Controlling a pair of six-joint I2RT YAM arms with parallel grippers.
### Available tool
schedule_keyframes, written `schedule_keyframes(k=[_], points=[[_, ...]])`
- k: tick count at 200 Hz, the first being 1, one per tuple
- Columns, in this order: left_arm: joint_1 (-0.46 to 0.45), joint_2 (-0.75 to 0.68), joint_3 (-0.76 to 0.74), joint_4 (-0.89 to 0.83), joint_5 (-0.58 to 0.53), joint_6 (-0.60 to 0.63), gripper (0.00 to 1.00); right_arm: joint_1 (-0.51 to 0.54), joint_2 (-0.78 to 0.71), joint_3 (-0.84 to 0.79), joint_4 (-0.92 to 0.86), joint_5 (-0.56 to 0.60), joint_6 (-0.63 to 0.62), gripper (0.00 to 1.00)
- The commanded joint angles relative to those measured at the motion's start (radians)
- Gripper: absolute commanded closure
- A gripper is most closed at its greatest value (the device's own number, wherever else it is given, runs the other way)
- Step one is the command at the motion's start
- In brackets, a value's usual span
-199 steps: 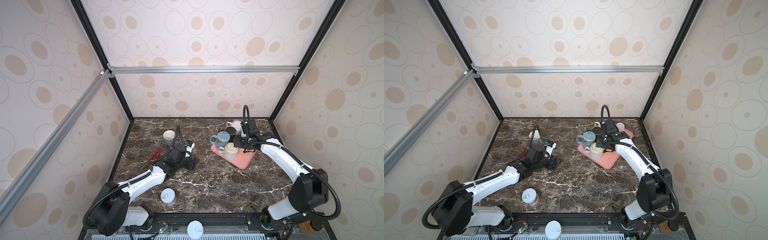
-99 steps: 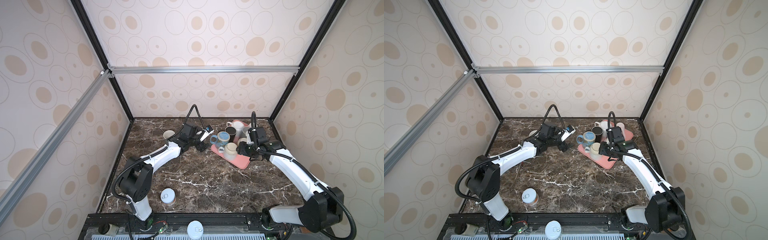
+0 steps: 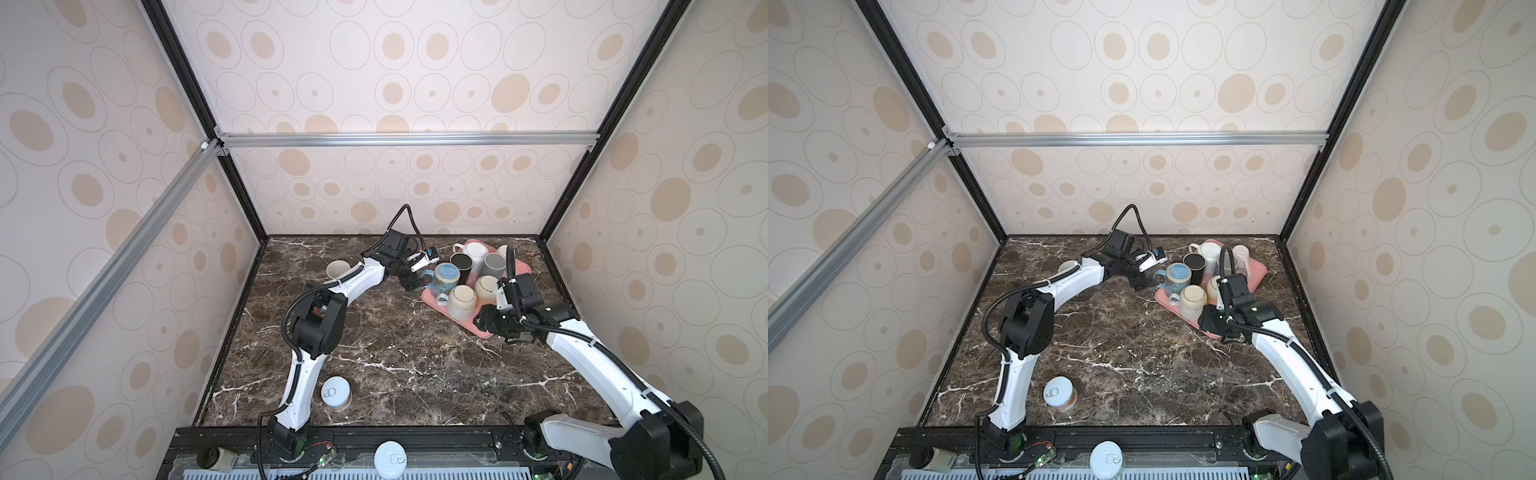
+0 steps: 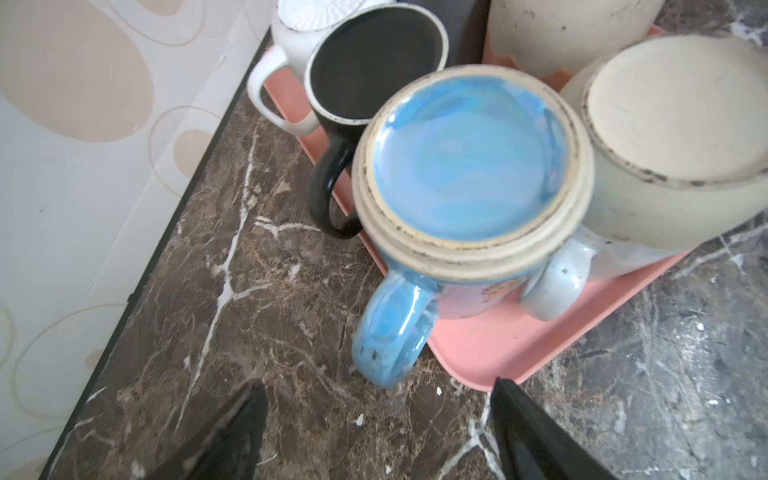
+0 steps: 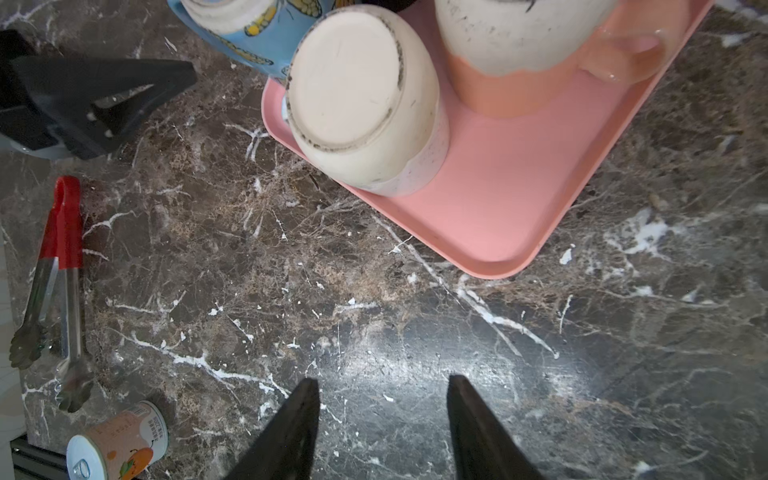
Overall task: Turn the mug right side up
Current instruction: 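Grasp the blue butterfly mug handle with the left gripper while the right gripper hovers nearby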
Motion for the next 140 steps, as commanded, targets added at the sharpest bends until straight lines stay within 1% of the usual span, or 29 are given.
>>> schedule_keyframes(k=[1,23,43,57,78,93,113,140], points=[[-0.005,0.052,0.117,-0.129,0.126,0.055,0.17,-0.001,-0.029,-0.028,-0.032,0.018,0.019,0.47],[-0.025,0.067,0.122,-0.133,0.181,0.029,0.23,-0.001,-0.045,-0.032,-0.051,0.023,0.022,0.47],[-0.057,0.066,0.111,-0.138,0.141,0.007,0.35,-0.001,-0.057,-0.034,-0.046,0.025,0.025,0.47],[-0.074,0.060,0.096,-0.142,0.125,-0.016,0.47,-0.002,-0.057,-0.024,-0.044,0.023,0.016,0.47],[-0.088,0.035,0.060,-0.115,0.104,-0.094,0.71,-0.001,-0.043,0.000,-0.047,0.031,-0.005,0.47],[-0.096,0.009,0.029,-0.094,0.110,-0.154,0.83,-0.002,-0.030,0.014,-0.042,0.037,-0.019,0.47],[-0.106,-0.045,-0.041,-0.038,0.095,-0.222,0.85,-0.002,-0.012,0.020,-0.009,0.044,-0.030,0.47],[-0.113,-0.142,-0.192,0.104,0.086,-0.287,0.86,-0.002,0.024,0.029,0.035,0.036,-0.033,0.47]])
